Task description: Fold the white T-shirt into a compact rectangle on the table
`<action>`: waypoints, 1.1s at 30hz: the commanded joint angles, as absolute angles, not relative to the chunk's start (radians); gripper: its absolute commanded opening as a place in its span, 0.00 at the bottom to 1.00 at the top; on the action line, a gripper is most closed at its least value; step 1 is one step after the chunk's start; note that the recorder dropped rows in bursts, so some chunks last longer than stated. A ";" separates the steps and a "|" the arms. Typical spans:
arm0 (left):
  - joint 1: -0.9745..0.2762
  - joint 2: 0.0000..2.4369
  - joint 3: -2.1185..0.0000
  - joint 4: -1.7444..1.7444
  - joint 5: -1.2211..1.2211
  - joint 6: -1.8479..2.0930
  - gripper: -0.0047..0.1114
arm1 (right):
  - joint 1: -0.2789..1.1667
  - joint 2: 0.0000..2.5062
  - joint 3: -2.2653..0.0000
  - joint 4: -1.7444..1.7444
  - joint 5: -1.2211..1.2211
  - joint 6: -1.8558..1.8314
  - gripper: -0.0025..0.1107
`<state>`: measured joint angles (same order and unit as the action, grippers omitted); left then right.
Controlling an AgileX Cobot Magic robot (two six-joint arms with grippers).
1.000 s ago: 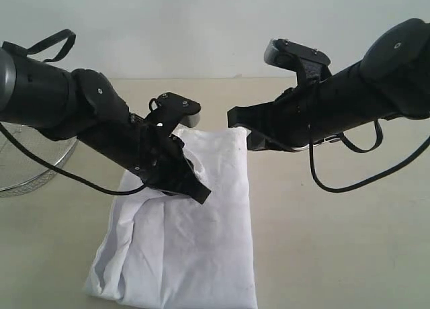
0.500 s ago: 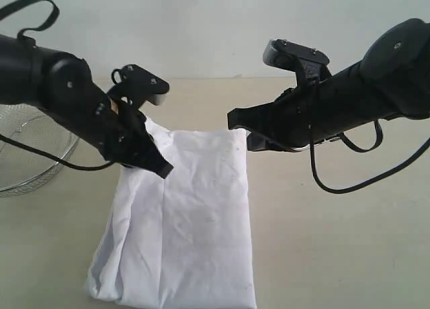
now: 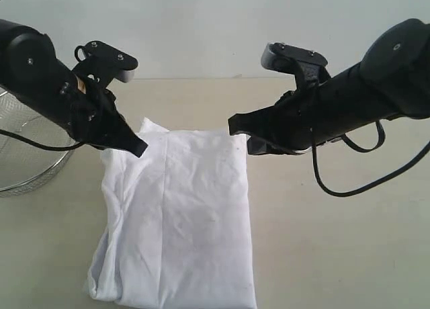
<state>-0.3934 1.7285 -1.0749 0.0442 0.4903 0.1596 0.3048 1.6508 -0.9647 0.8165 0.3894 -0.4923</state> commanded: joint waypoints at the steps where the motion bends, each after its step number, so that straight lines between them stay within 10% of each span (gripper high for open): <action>1: -0.391 1.677 -1.079 0.022 0.511 0.149 0.08 | 0.299 1.667 -0.959 0.787 0.410 -0.481 0.33; 5: -0.394 1.629 -1.079 -0.021 0.526 0.151 0.08 | 0.297 1.723 -0.959 0.785 0.432 -0.410 0.63; 10: -0.404 1.656 -1.079 -0.080 0.522 0.228 0.08 | 0.297 1.806 -0.959 0.806 0.432 -0.405 0.48; 33: -0.423 1.797 -1.079 -0.087 0.474 0.278 0.08 | 0.299 1.898 -0.959 1.070 0.484 -0.597 0.48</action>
